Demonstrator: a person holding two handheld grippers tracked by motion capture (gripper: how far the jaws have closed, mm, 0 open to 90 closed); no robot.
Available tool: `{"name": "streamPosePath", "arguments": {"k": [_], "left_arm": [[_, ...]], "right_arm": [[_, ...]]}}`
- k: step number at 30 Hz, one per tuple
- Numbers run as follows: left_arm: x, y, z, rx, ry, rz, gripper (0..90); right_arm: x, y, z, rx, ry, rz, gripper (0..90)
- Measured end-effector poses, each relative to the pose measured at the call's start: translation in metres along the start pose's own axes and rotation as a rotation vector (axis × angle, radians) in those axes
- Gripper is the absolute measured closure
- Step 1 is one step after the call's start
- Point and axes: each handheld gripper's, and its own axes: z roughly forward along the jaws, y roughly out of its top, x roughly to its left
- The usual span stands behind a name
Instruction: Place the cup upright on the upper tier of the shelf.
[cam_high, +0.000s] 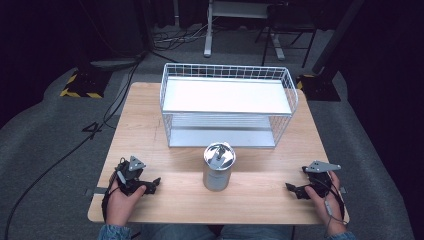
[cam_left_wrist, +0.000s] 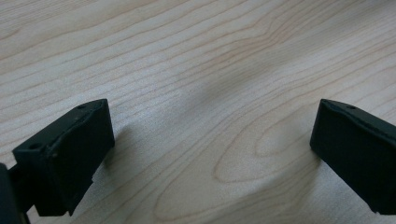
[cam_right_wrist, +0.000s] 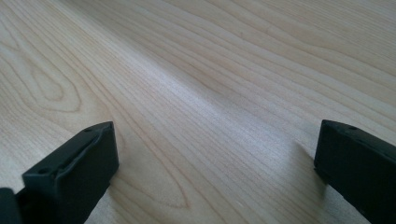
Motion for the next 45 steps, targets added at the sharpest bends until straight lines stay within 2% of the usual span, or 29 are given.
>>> {"name": "streamPosePath", "arguments": {"k": [1,2,7,8,11,12,13,14,18,24,28,32,33,34,35,38,39,40,41,42,45], "left_arm": [[0.000,0.000,0.000,0.000,0.000,0.000,0.2],[-0.002,-0.001,0.000,-0.001,0.007,-0.022,0.2],[-0.002,-0.002,-0.002,-0.012,0.013,-0.012,2.2],[-0.002,-0.002,-0.003,-0.020,0.016,-0.024,4.6],[-0.002,-0.003,-0.005,-0.044,0.022,-0.026,18.3],[-0.001,-0.003,-0.006,-0.052,0.022,-0.040,16.4],[-0.001,-0.003,-0.007,-0.065,0.017,-0.048,14.7],[-0.001,-0.003,-0.008,-0.073,0.007,-0.050,16.7],[-0.003,0.000,-0.016,-0.127,-0.004,-0.040,15.5],[-0.007,0.005,-0.032,-0.242,-0.054,-0.056,15.5],[-0.010,0.008,-0.041,-0.293,-0.090,-0.052,15.4],[-0.014,0.014,-0.046,-0.340,-0.134,-0.092,15.4],[-0.014,0.014,-0.046,-0.340,-0.134,-0.092,15.4],[-0.018,0.018,-0.048,-0.351,-0.136,-0.118,15.3],[-0.020,0.021,-0.049,-0.357,-0.137,-0.126,15.3],[-0.024,0.025,-0.051,-0.363,-0.145,-0.137,15.2],[-0.026,0.028,-0.052,-0.367,-0.149,-0.130,15.2],[-0.031,0.031,-0.056,-0.393,-0.165,-0.103,15.3],[-0.031,0.031,-0.056,-0.393,-0.165,-0.103,15.1],[-0.034,0.033,-0.058,-0.416,-0.177,-0.069,15.1],[-0.040,0.035,-0.064,-0.474,-0.183,-0.015,15.0]], "right_arm": [[0.000,0.000,0.000,0.000,-0.001,0.001,0.1],[0.000,0.000,0.000,0.000,-0.001,0.001,0.1],[0.000,0.000,0.000,0.000,-0.001,0.001,0.1],[0.000,0.000,0.000,0.000,-0.001,0.001,0.1],[0.000,0.000,0.000,0.000,-0.001,0.001,0.1],[0.000,0.000,0.000,0.000,-0.001,0.001,0.1],[0.000,0.000,0.000,0.000,-0.001,0.001,0.1],[0.000,0.000,0.000,0.000,-0.001,0.001,0.1],[0.000,0.000,0.000,0.001,-0.001,0.003,0.1],[0.000,0.001,0.001,-0.001,-0.006,0.009,0.1],[0.000,0.001,0.001,0.000,-0.006,0.008,0.1],[0.000,0.001,0.001,0.000,-0.006,0.009,0.1],[0.000,0.001,0.001,0.000,-0.006,0.009,0.1],[0.000,0.001,0.001,0.000,-0.006,0.008,0.1],[0.000,0.001,0.001,-0.001,-0.006,0.009,0.1],[0.000,0.001,0.001,-0.001,-0.006,0.009,0.1],[0.000,0.001,0.001,-0.001,-0.006,0.009,0.1],[0.000,0.001,0.001,0.000,-0.006,0.008,0.1],[0.000,0.001,0.001,0.000,-0.006,0.008,0.1],[0.000,0.001,0.001,-0.001,-0.006,0.009,0.1],[0.000,0.001,0.001,-0.001,-0.006,0.008,0.1]]}}
